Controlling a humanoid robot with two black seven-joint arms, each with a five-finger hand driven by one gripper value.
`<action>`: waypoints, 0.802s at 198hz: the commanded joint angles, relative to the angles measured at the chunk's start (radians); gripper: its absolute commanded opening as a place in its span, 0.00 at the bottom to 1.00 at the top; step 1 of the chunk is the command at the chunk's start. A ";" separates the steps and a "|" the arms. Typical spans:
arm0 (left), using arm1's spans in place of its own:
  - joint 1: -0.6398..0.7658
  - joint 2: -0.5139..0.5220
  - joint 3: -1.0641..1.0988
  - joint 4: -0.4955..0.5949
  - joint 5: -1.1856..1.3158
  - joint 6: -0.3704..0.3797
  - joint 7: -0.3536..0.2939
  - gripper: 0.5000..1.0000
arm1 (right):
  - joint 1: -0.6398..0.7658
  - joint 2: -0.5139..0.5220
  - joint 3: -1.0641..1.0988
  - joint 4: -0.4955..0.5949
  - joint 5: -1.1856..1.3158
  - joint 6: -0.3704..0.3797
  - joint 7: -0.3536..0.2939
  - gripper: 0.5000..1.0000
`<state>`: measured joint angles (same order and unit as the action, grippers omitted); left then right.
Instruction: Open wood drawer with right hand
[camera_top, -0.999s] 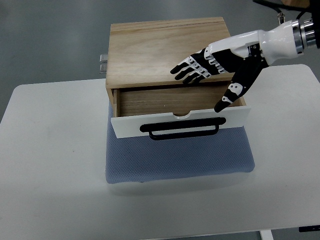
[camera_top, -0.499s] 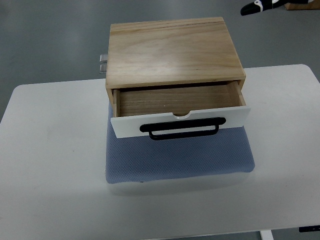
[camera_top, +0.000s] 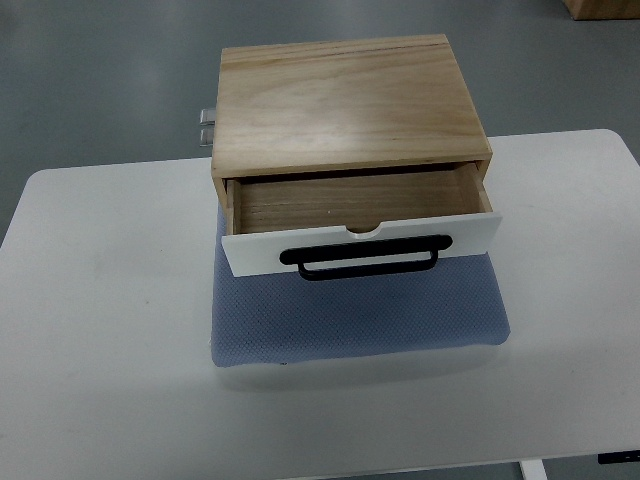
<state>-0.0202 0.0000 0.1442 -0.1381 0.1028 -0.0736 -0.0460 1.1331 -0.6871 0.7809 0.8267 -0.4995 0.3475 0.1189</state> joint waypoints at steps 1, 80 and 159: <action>-0.001 0.000 0.000 0.000 0.000 0.000 0.000 1.00 | -0.082 0.087 0.146 -0.089 -0.129 -0.004 -0.018 0.90; -0.001 0.000 0.000 0.000 0.000 0.000 0.000 1.00 | -0.285 0.339 0.505 -0.314 -0.297 -0.108 -0.091 0.90; 0.000 0.000 0.000 0.000 0.000 0.000 0.000 1.00 | -0.386 0.400 0.615 -0.316 -0.154 -0.102 -0.093 0.91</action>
<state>-0.0200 0.0000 0.1442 -0.1381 0.1028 -0.0736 -0.0460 0.7551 -0.2945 1.3950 0.5093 -0.6923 0.2432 0.0199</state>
